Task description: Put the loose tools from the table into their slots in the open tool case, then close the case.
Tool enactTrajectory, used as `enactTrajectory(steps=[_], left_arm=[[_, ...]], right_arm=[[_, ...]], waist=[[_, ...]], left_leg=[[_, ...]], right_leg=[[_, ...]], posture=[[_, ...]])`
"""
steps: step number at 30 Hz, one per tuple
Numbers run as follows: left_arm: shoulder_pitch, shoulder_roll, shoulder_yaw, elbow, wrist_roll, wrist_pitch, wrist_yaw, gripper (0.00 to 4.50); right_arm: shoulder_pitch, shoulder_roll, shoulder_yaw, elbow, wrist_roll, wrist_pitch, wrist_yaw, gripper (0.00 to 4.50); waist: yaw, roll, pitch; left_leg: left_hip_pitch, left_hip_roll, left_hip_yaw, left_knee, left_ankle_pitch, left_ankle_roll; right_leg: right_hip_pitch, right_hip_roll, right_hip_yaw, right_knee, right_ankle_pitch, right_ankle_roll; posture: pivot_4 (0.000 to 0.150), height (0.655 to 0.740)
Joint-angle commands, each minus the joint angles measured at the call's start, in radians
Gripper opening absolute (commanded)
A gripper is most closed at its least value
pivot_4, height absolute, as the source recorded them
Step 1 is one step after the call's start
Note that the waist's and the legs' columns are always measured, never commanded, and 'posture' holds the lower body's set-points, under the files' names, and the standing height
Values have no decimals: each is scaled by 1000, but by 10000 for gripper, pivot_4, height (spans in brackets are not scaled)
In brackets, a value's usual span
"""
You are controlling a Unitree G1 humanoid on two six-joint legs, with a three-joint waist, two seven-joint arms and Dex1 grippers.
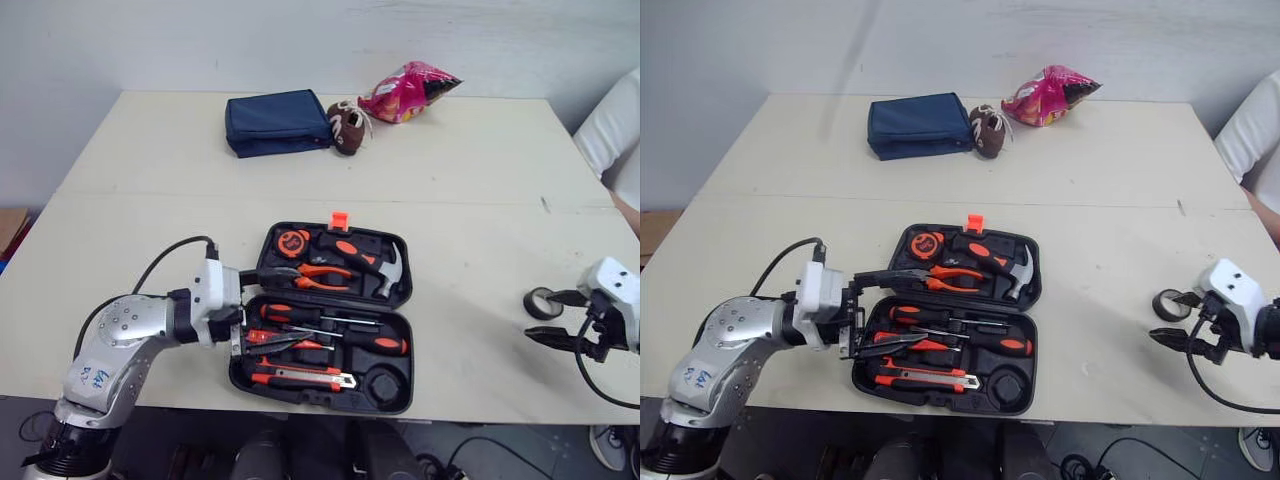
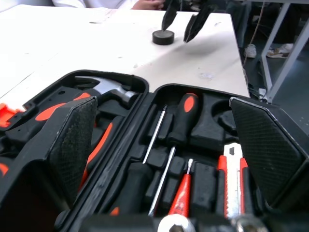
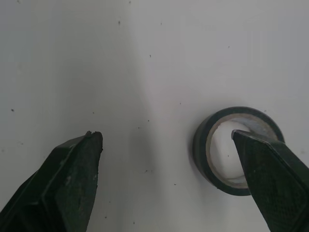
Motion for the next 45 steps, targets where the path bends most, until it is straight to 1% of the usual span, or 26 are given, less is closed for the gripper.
enactTrajectory(steps=[1,2,5,7,8,9,10,11,12,13,14,17,20,22,25,27,29,30,34,40,45], left_arm=[[6,8,15,-44,-23,11,6,44388],[6,9,16,-46,-23,13,6,44388],[6,16,16,-59,-19,16,4,45000],[7,19,20,-70,-25,19,3,45000],[7,21,22,-72,-27,19,1,45000],[8,22,23,-72,-27,19,-1,45000],[7,23,23,-71,-26,16,-6,45000],[6,25,22,-67,-20,7,-11,45000],[3,25,21,-63,-15,-3,-16,45000],[1,23,21,-57,-13,-14,-24,45000],[0,21,21,-53,-13,-22,-28,45000],[-10,33,24,-41,-25,-33,-63,45000],[-20,78,19,-44,-48,6,-114,45000],[-27,87,21,-39,-53,3,-126,45000],[-19,99,22,-29,-43,-7,-142,45000],[-10,103,20,-26,-33,-13,-149,45000],[7,101,16,-44,-33,-6,-141,45000],[13,101,15,-52,-35,-3,-137,45000],[34,107,18,-68,-34,-2,-134,45000],[35,121,28,-69,-38,3,-130,45000],[49,136,40,-75,-44,13,-131,45000]], right_arm=[[-73,12,33,87,-56,-46,3,45000],[-93,20,43,110,-65,-49,0,45000],[-152,35,84,189,-121,-113,-6,37410],[-172,40,84,212,-129,-146,1,27908],[-178,41,82,218,-130,-162,6,21829],[-183,43,81,224,-131,-173,10,17585],[-184,39,71,207,-114,-183,37,11406],[-183,35,60,184,-93,-193,67,7849],[-180,34,51,161,-75,-197,90,2946],[-176,31,46,136,-66,-206,107,489],[-172,31,44,121,-64,-212,115,489],[-150,28,37,-96,23,-163,192,489],[-144,56,48,-275,119,-95,229,489],[-134,68,94,-408,155,-82,257,489],[-149,108,161,-576,218,-13,248,489],[-168,131,198,-641,237,25,236,489],[-217,195,300,-714,223,53,216,489],[-235,222,335,-734,214,58,207,489],[-231,232,444,-754,158,69,230,489],[-215,226,513,-712,65,50,222,489],[-172,147,537,-649,-82,-7,208,489]], waist=[[0,1,0],[0,0,0],[-1,0,0],[-1,0,0],[-1,0,0],[-1,0,0],[-1,0,0],[-1,0,0],[-1,0,0],[-2,0,0],[-2,0,0],[-3,0,1],[-3,1,1],[-1,1,1],[1,0,1],[1,0,1],[0,0,1],[-2,0,1],[0,-1,1],[0,-1,1],[0,-2,1]], left_leg=[[-1,0,0,1,0,1],[-1,0,0,1,0,1],[-1,0,0,4,0,1],[-2,0,0,4,0,1],[-1,0,0,4,0,1],[-2,0,0,4,0,1],[-2,0,0,4,0,1],[-2,0,0,4,0,1],[-2,0,0,4,0,1],[-2,0,0,4,0,1],[-2,0,0,4,0,1],[-2,1,0,4,0,1],[-2,1,-1,4,0,0],[-2,1,-2,4,0,0],[-4,1,-3,4,0,0],[-7,1,-5,5,0,0],[-10,1,-6,8,-1,1],[-10,1,-7,8,-1,1],[-10,1,-7,9,-1,2],[-12,0,-8,12,-3,5],[-12,0,-8,12,-3,5]], right_leg=[[0,0,0,0,0,0],[0,0,0,0,0,0],[0,0,0,0,0,0],[0,0,0,1,0,0],[0,0,0,0,0,0],[0,0,0,1,0,0],[0,0,0,0,0,0],[0,0,0,1,0,0],[0,0,0,1,0,0],[0,0,0,1,0,0],[0,0,0,1,0,0],[0,0,0,1,0,0],[-1,1,0,2,0,0],[-1,1,-1,1,0,0],[-1,0,-2,0,0,0],[-2,-1,-4,0,0,0],[-4,-1,-4,1,0,0],[-4,-1,-5,1,0,0],[-4,-1,-5,1,0,0],[-3,-3,-6,1,0,0],[-3,-3,-6,1,0,0]], posture=[[1500,7400],[1500,7400],[1500,7400],[1500,7400],[1500,7400],[1500,7400],[1500,7400],[1500,7400],[1500,7400],[1500,7400],[1500,7400],[1500,7400],[1500,7400],[1500,7400],[1500,7400],[1500,7400],[1500,7400],[1500,7400],[1500,7400],[1500,7400],[1500,7400]])
